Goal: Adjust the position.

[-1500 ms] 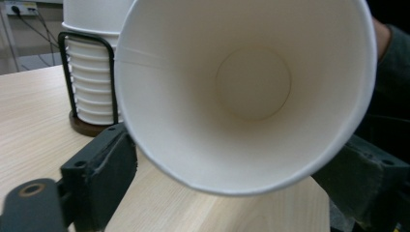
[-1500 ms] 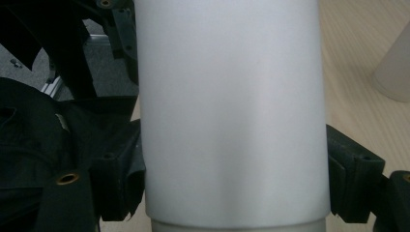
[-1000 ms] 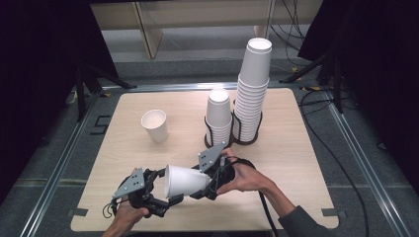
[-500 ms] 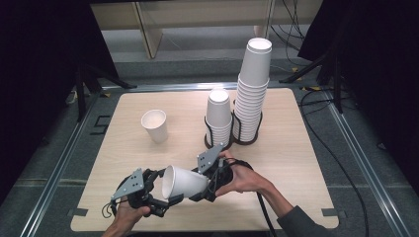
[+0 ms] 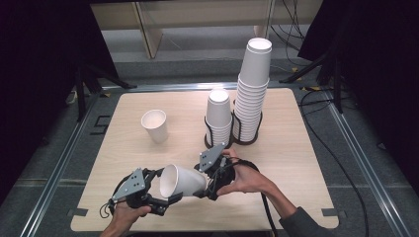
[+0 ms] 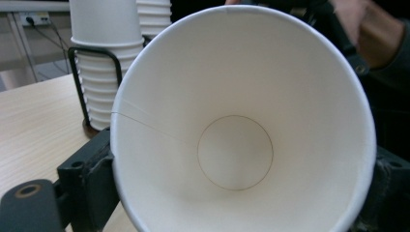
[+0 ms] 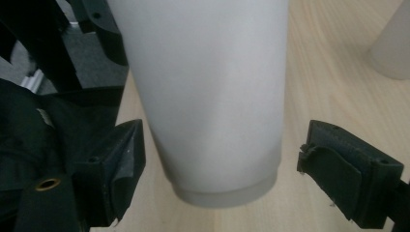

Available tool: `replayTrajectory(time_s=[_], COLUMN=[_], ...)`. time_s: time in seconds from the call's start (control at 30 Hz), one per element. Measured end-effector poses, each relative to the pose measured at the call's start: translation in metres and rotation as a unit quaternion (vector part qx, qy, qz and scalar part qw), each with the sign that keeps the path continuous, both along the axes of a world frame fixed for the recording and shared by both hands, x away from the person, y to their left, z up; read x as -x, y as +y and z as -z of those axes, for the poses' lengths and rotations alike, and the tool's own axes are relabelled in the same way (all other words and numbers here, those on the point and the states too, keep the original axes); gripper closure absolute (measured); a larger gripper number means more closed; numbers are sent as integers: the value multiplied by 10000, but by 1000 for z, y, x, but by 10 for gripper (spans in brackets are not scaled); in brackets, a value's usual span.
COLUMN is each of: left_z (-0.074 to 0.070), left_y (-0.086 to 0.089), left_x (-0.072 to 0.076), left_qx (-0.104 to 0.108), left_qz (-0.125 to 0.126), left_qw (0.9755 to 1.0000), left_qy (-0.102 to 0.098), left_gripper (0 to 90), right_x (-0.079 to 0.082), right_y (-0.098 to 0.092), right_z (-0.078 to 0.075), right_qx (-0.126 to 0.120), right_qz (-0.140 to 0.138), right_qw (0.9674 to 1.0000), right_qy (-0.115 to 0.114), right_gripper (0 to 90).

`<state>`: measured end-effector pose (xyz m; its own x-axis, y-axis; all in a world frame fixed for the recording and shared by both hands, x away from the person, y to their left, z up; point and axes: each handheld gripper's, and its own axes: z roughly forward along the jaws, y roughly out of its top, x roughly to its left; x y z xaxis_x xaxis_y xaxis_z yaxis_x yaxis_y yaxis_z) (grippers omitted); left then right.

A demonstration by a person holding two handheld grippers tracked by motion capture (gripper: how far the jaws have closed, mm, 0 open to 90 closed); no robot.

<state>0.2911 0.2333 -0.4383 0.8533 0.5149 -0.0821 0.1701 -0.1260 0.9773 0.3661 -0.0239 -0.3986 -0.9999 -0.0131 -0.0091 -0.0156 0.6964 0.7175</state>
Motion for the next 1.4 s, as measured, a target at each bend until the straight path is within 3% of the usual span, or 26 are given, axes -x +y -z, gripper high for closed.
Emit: replayTrajectory(time_s=[0.13, 0.23, 0.33, 0.5, 0.7, 0.8, 0.87, 0.97, 1.1, 1.3, 1.33, 1.37, 1.4], left_z=[1, -1, -1, -5, -6, -6, -5, -3, -2, -2, -1, -2, -2], left_y=[-1, -2, -6, -7, -9, -9, -6, -3, -1, -4, -6, -4, -4], left_x=[-1, 0, 0, 3, 5, 4, 2, 1, 0, 2, 1, 2, 3], left_qx=[-242, -590, -603, -898, -888, -773, -453, -105, 457, 706, 851, 715, 721], left_qz=[-123, -213, -212, -224, -172, -160, -169, -227, -264, -207, -155, -213, -233], left_qw=[9996, 9980, 9979, 9955, 9957, 9966, 9985, 9993, 9978, 9968, 9958, 9968, 9967], left_qy=[74, 115, 140, 180, 175, 219, 254, 266, 405, 318, 286, 290, 276], left_gripper=[96, 96, 96, 96, 95, 86, 72, 61, 53, 58, 63, 72, 81], right_x=[5, 8, 10, 14, 13, 13, 13, 10, 8, 10, 11, 10, 10], right_y=[0, 3, 9, 19, 26, 25, 26, 24, 23, 26, 26, 26, 26], right_z=[-5, -4, 0, 10, 17, 18, 20, 22, 23, 22, 22, 22, 22], right_qx=[56, 167, 254, 383, 314, 280, 168, -127, -385, -673, -699, -716, -747], right_qz=[36, 59, 10, -103, -136, -147, -194, -144, -127, -199, -199, -195, -210], right_qw=[9997, 9992, 9987, 9980, 9984, 9988, 9992, 9998, 9989, 9970, 9968, 9966, 9965], right_qy=[-228, -360, -442, -490, -451, -377, -304, 60, 224, 319, 341, 367, 315], right_gripper=[163, 162, 162, 165, 212, 214, 219, 223, 224, 226, 226, 226, 226])
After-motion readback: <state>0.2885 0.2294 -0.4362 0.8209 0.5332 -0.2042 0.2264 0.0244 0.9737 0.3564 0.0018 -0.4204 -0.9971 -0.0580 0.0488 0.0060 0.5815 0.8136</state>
